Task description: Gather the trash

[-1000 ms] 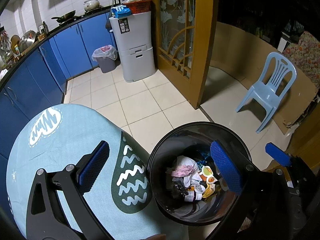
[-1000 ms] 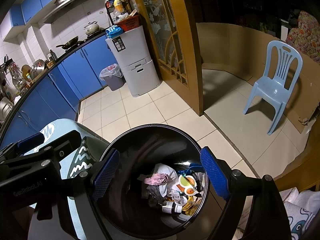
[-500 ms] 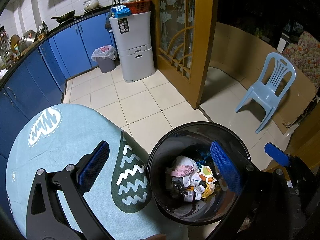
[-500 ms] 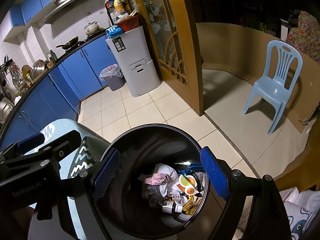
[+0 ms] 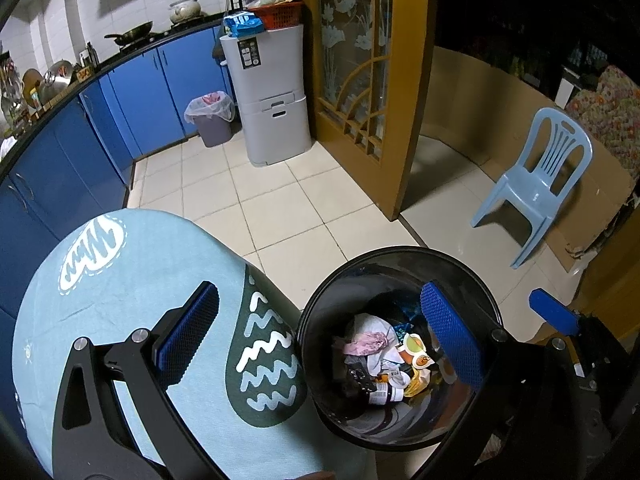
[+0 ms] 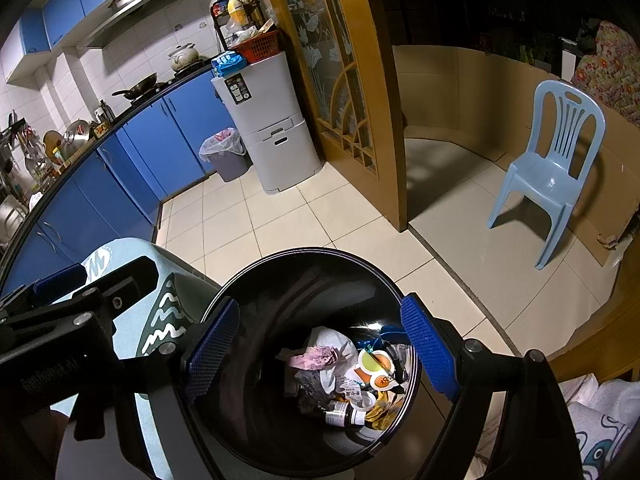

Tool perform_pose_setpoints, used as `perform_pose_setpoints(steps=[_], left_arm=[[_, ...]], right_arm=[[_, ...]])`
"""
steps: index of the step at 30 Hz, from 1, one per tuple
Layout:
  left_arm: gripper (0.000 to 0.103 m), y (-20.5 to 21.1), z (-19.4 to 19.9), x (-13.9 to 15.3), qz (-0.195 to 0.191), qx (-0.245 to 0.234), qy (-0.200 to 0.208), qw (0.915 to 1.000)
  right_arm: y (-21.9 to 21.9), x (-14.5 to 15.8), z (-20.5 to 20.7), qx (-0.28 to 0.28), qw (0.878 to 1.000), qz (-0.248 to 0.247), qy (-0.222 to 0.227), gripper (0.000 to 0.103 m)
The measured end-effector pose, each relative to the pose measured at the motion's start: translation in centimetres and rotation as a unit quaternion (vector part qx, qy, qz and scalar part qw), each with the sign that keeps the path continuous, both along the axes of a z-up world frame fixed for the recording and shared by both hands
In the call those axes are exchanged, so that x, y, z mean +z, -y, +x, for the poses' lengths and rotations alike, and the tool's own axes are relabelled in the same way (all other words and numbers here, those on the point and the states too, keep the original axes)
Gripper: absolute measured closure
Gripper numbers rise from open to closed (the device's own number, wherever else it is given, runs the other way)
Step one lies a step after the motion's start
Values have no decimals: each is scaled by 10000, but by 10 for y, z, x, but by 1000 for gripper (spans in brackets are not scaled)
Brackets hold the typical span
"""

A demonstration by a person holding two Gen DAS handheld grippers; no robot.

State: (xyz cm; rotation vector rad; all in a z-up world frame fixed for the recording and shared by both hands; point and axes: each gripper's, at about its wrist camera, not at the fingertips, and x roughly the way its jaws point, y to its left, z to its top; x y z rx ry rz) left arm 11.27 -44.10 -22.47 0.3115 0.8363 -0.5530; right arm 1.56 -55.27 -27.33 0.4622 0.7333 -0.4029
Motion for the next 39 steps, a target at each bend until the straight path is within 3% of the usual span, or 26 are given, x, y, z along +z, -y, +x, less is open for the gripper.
perform_pose_setpoints(steps=[32,36,39], left_arm=[[3,-7,-6,4,-104,-175,-30,9998],[4,-7,-12,8,-153,-230,135,9995],[4,-9,-10,8,-288,-263,21,9992]], right_arm=[[-4,12,7,18,10000,15,42,22],[-4,11,6,24,10000,19,44,22],[-4,11,6,26,10000,5,43,22]])
